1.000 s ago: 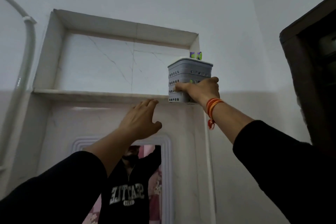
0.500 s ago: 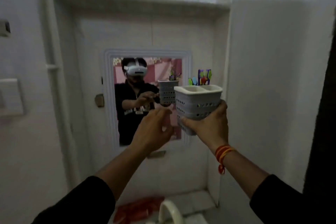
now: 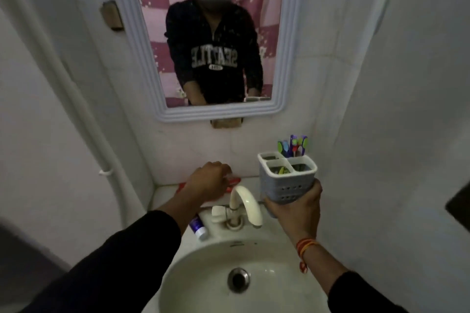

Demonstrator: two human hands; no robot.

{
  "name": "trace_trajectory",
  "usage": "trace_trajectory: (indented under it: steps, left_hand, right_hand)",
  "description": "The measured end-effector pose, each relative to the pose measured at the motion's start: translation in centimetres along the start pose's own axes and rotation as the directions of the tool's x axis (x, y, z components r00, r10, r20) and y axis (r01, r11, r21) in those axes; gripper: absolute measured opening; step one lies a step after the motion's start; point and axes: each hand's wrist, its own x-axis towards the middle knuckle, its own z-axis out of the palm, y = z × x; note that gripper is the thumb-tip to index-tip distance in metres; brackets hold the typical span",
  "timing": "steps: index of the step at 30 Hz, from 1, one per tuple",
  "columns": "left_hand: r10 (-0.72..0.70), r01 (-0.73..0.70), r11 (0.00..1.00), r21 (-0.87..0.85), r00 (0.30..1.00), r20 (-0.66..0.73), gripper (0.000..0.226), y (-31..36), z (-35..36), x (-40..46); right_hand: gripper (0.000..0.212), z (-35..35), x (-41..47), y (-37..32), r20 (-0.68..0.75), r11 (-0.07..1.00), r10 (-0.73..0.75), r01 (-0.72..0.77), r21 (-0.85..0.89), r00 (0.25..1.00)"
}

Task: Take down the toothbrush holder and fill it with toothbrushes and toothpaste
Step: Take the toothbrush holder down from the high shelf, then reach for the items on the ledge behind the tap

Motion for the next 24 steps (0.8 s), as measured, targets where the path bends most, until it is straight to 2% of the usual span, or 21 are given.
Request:
trace_trajectory:
  steps: [3,5,8,14,17,19,24]
  left_hand:
    - [-0.061,0.056,0.997,0.049,0.991,0.122,0.041,-1.3,2.7,2.8]
    - [-0.101,0.091,0.993,0.073,0.983,0.156,0.04,-2.3,5.0,4.8]
    - [-0.084,0.075,0.995,0.058,0.983,0.164,0.048,-3.2,7.8,6.9]
    - [-0.117,0.063,0.977,0.202,0.957,0.266,0.055,-3.2,9.7,10.3]
    - [-0.127,0.055,0.969,0.239,0.946,0.297,0.056,-2.7,9.5,11.0]
    - [-0.104,0.029,0.967,0.254,0.952,0.287,0.053,-2.3,9.6,11.1]
    - [-0.068,0.011,0.926,0.376,0.988,0.139,0.042,-2.4,9.8,10.2]
  right_hand:
    - [0.126,1.6,-0.8,3.8,0.08,1.0,0.019,-0.02,0.017,0.997]
    - [0.131,2.4,-1.5,6.0,0.13,0.999,0.042,-0.046,0.026,0.991]
    - [0.134,2.9,-3.0,8.3,0.197,0.996,0.063,-0.074,0.049,0.978]
    - [0.142,3.6,-3.6,10.6,0.237,0.979,0.112,-0.148,0.14,0.965]
    - [0.142,4.0,-3.3,10.6,0.253,0.98,0.1,-0.139,0.143,0.962]
    - [0.141,4.2,-3.0,10.5,0.259,0.987,0.074,-0.108,0.121,0.963]
    - [0.139,4.6,-3.2,10.6,0.286,0.991,0.082,-0.108,0.076,0.955]
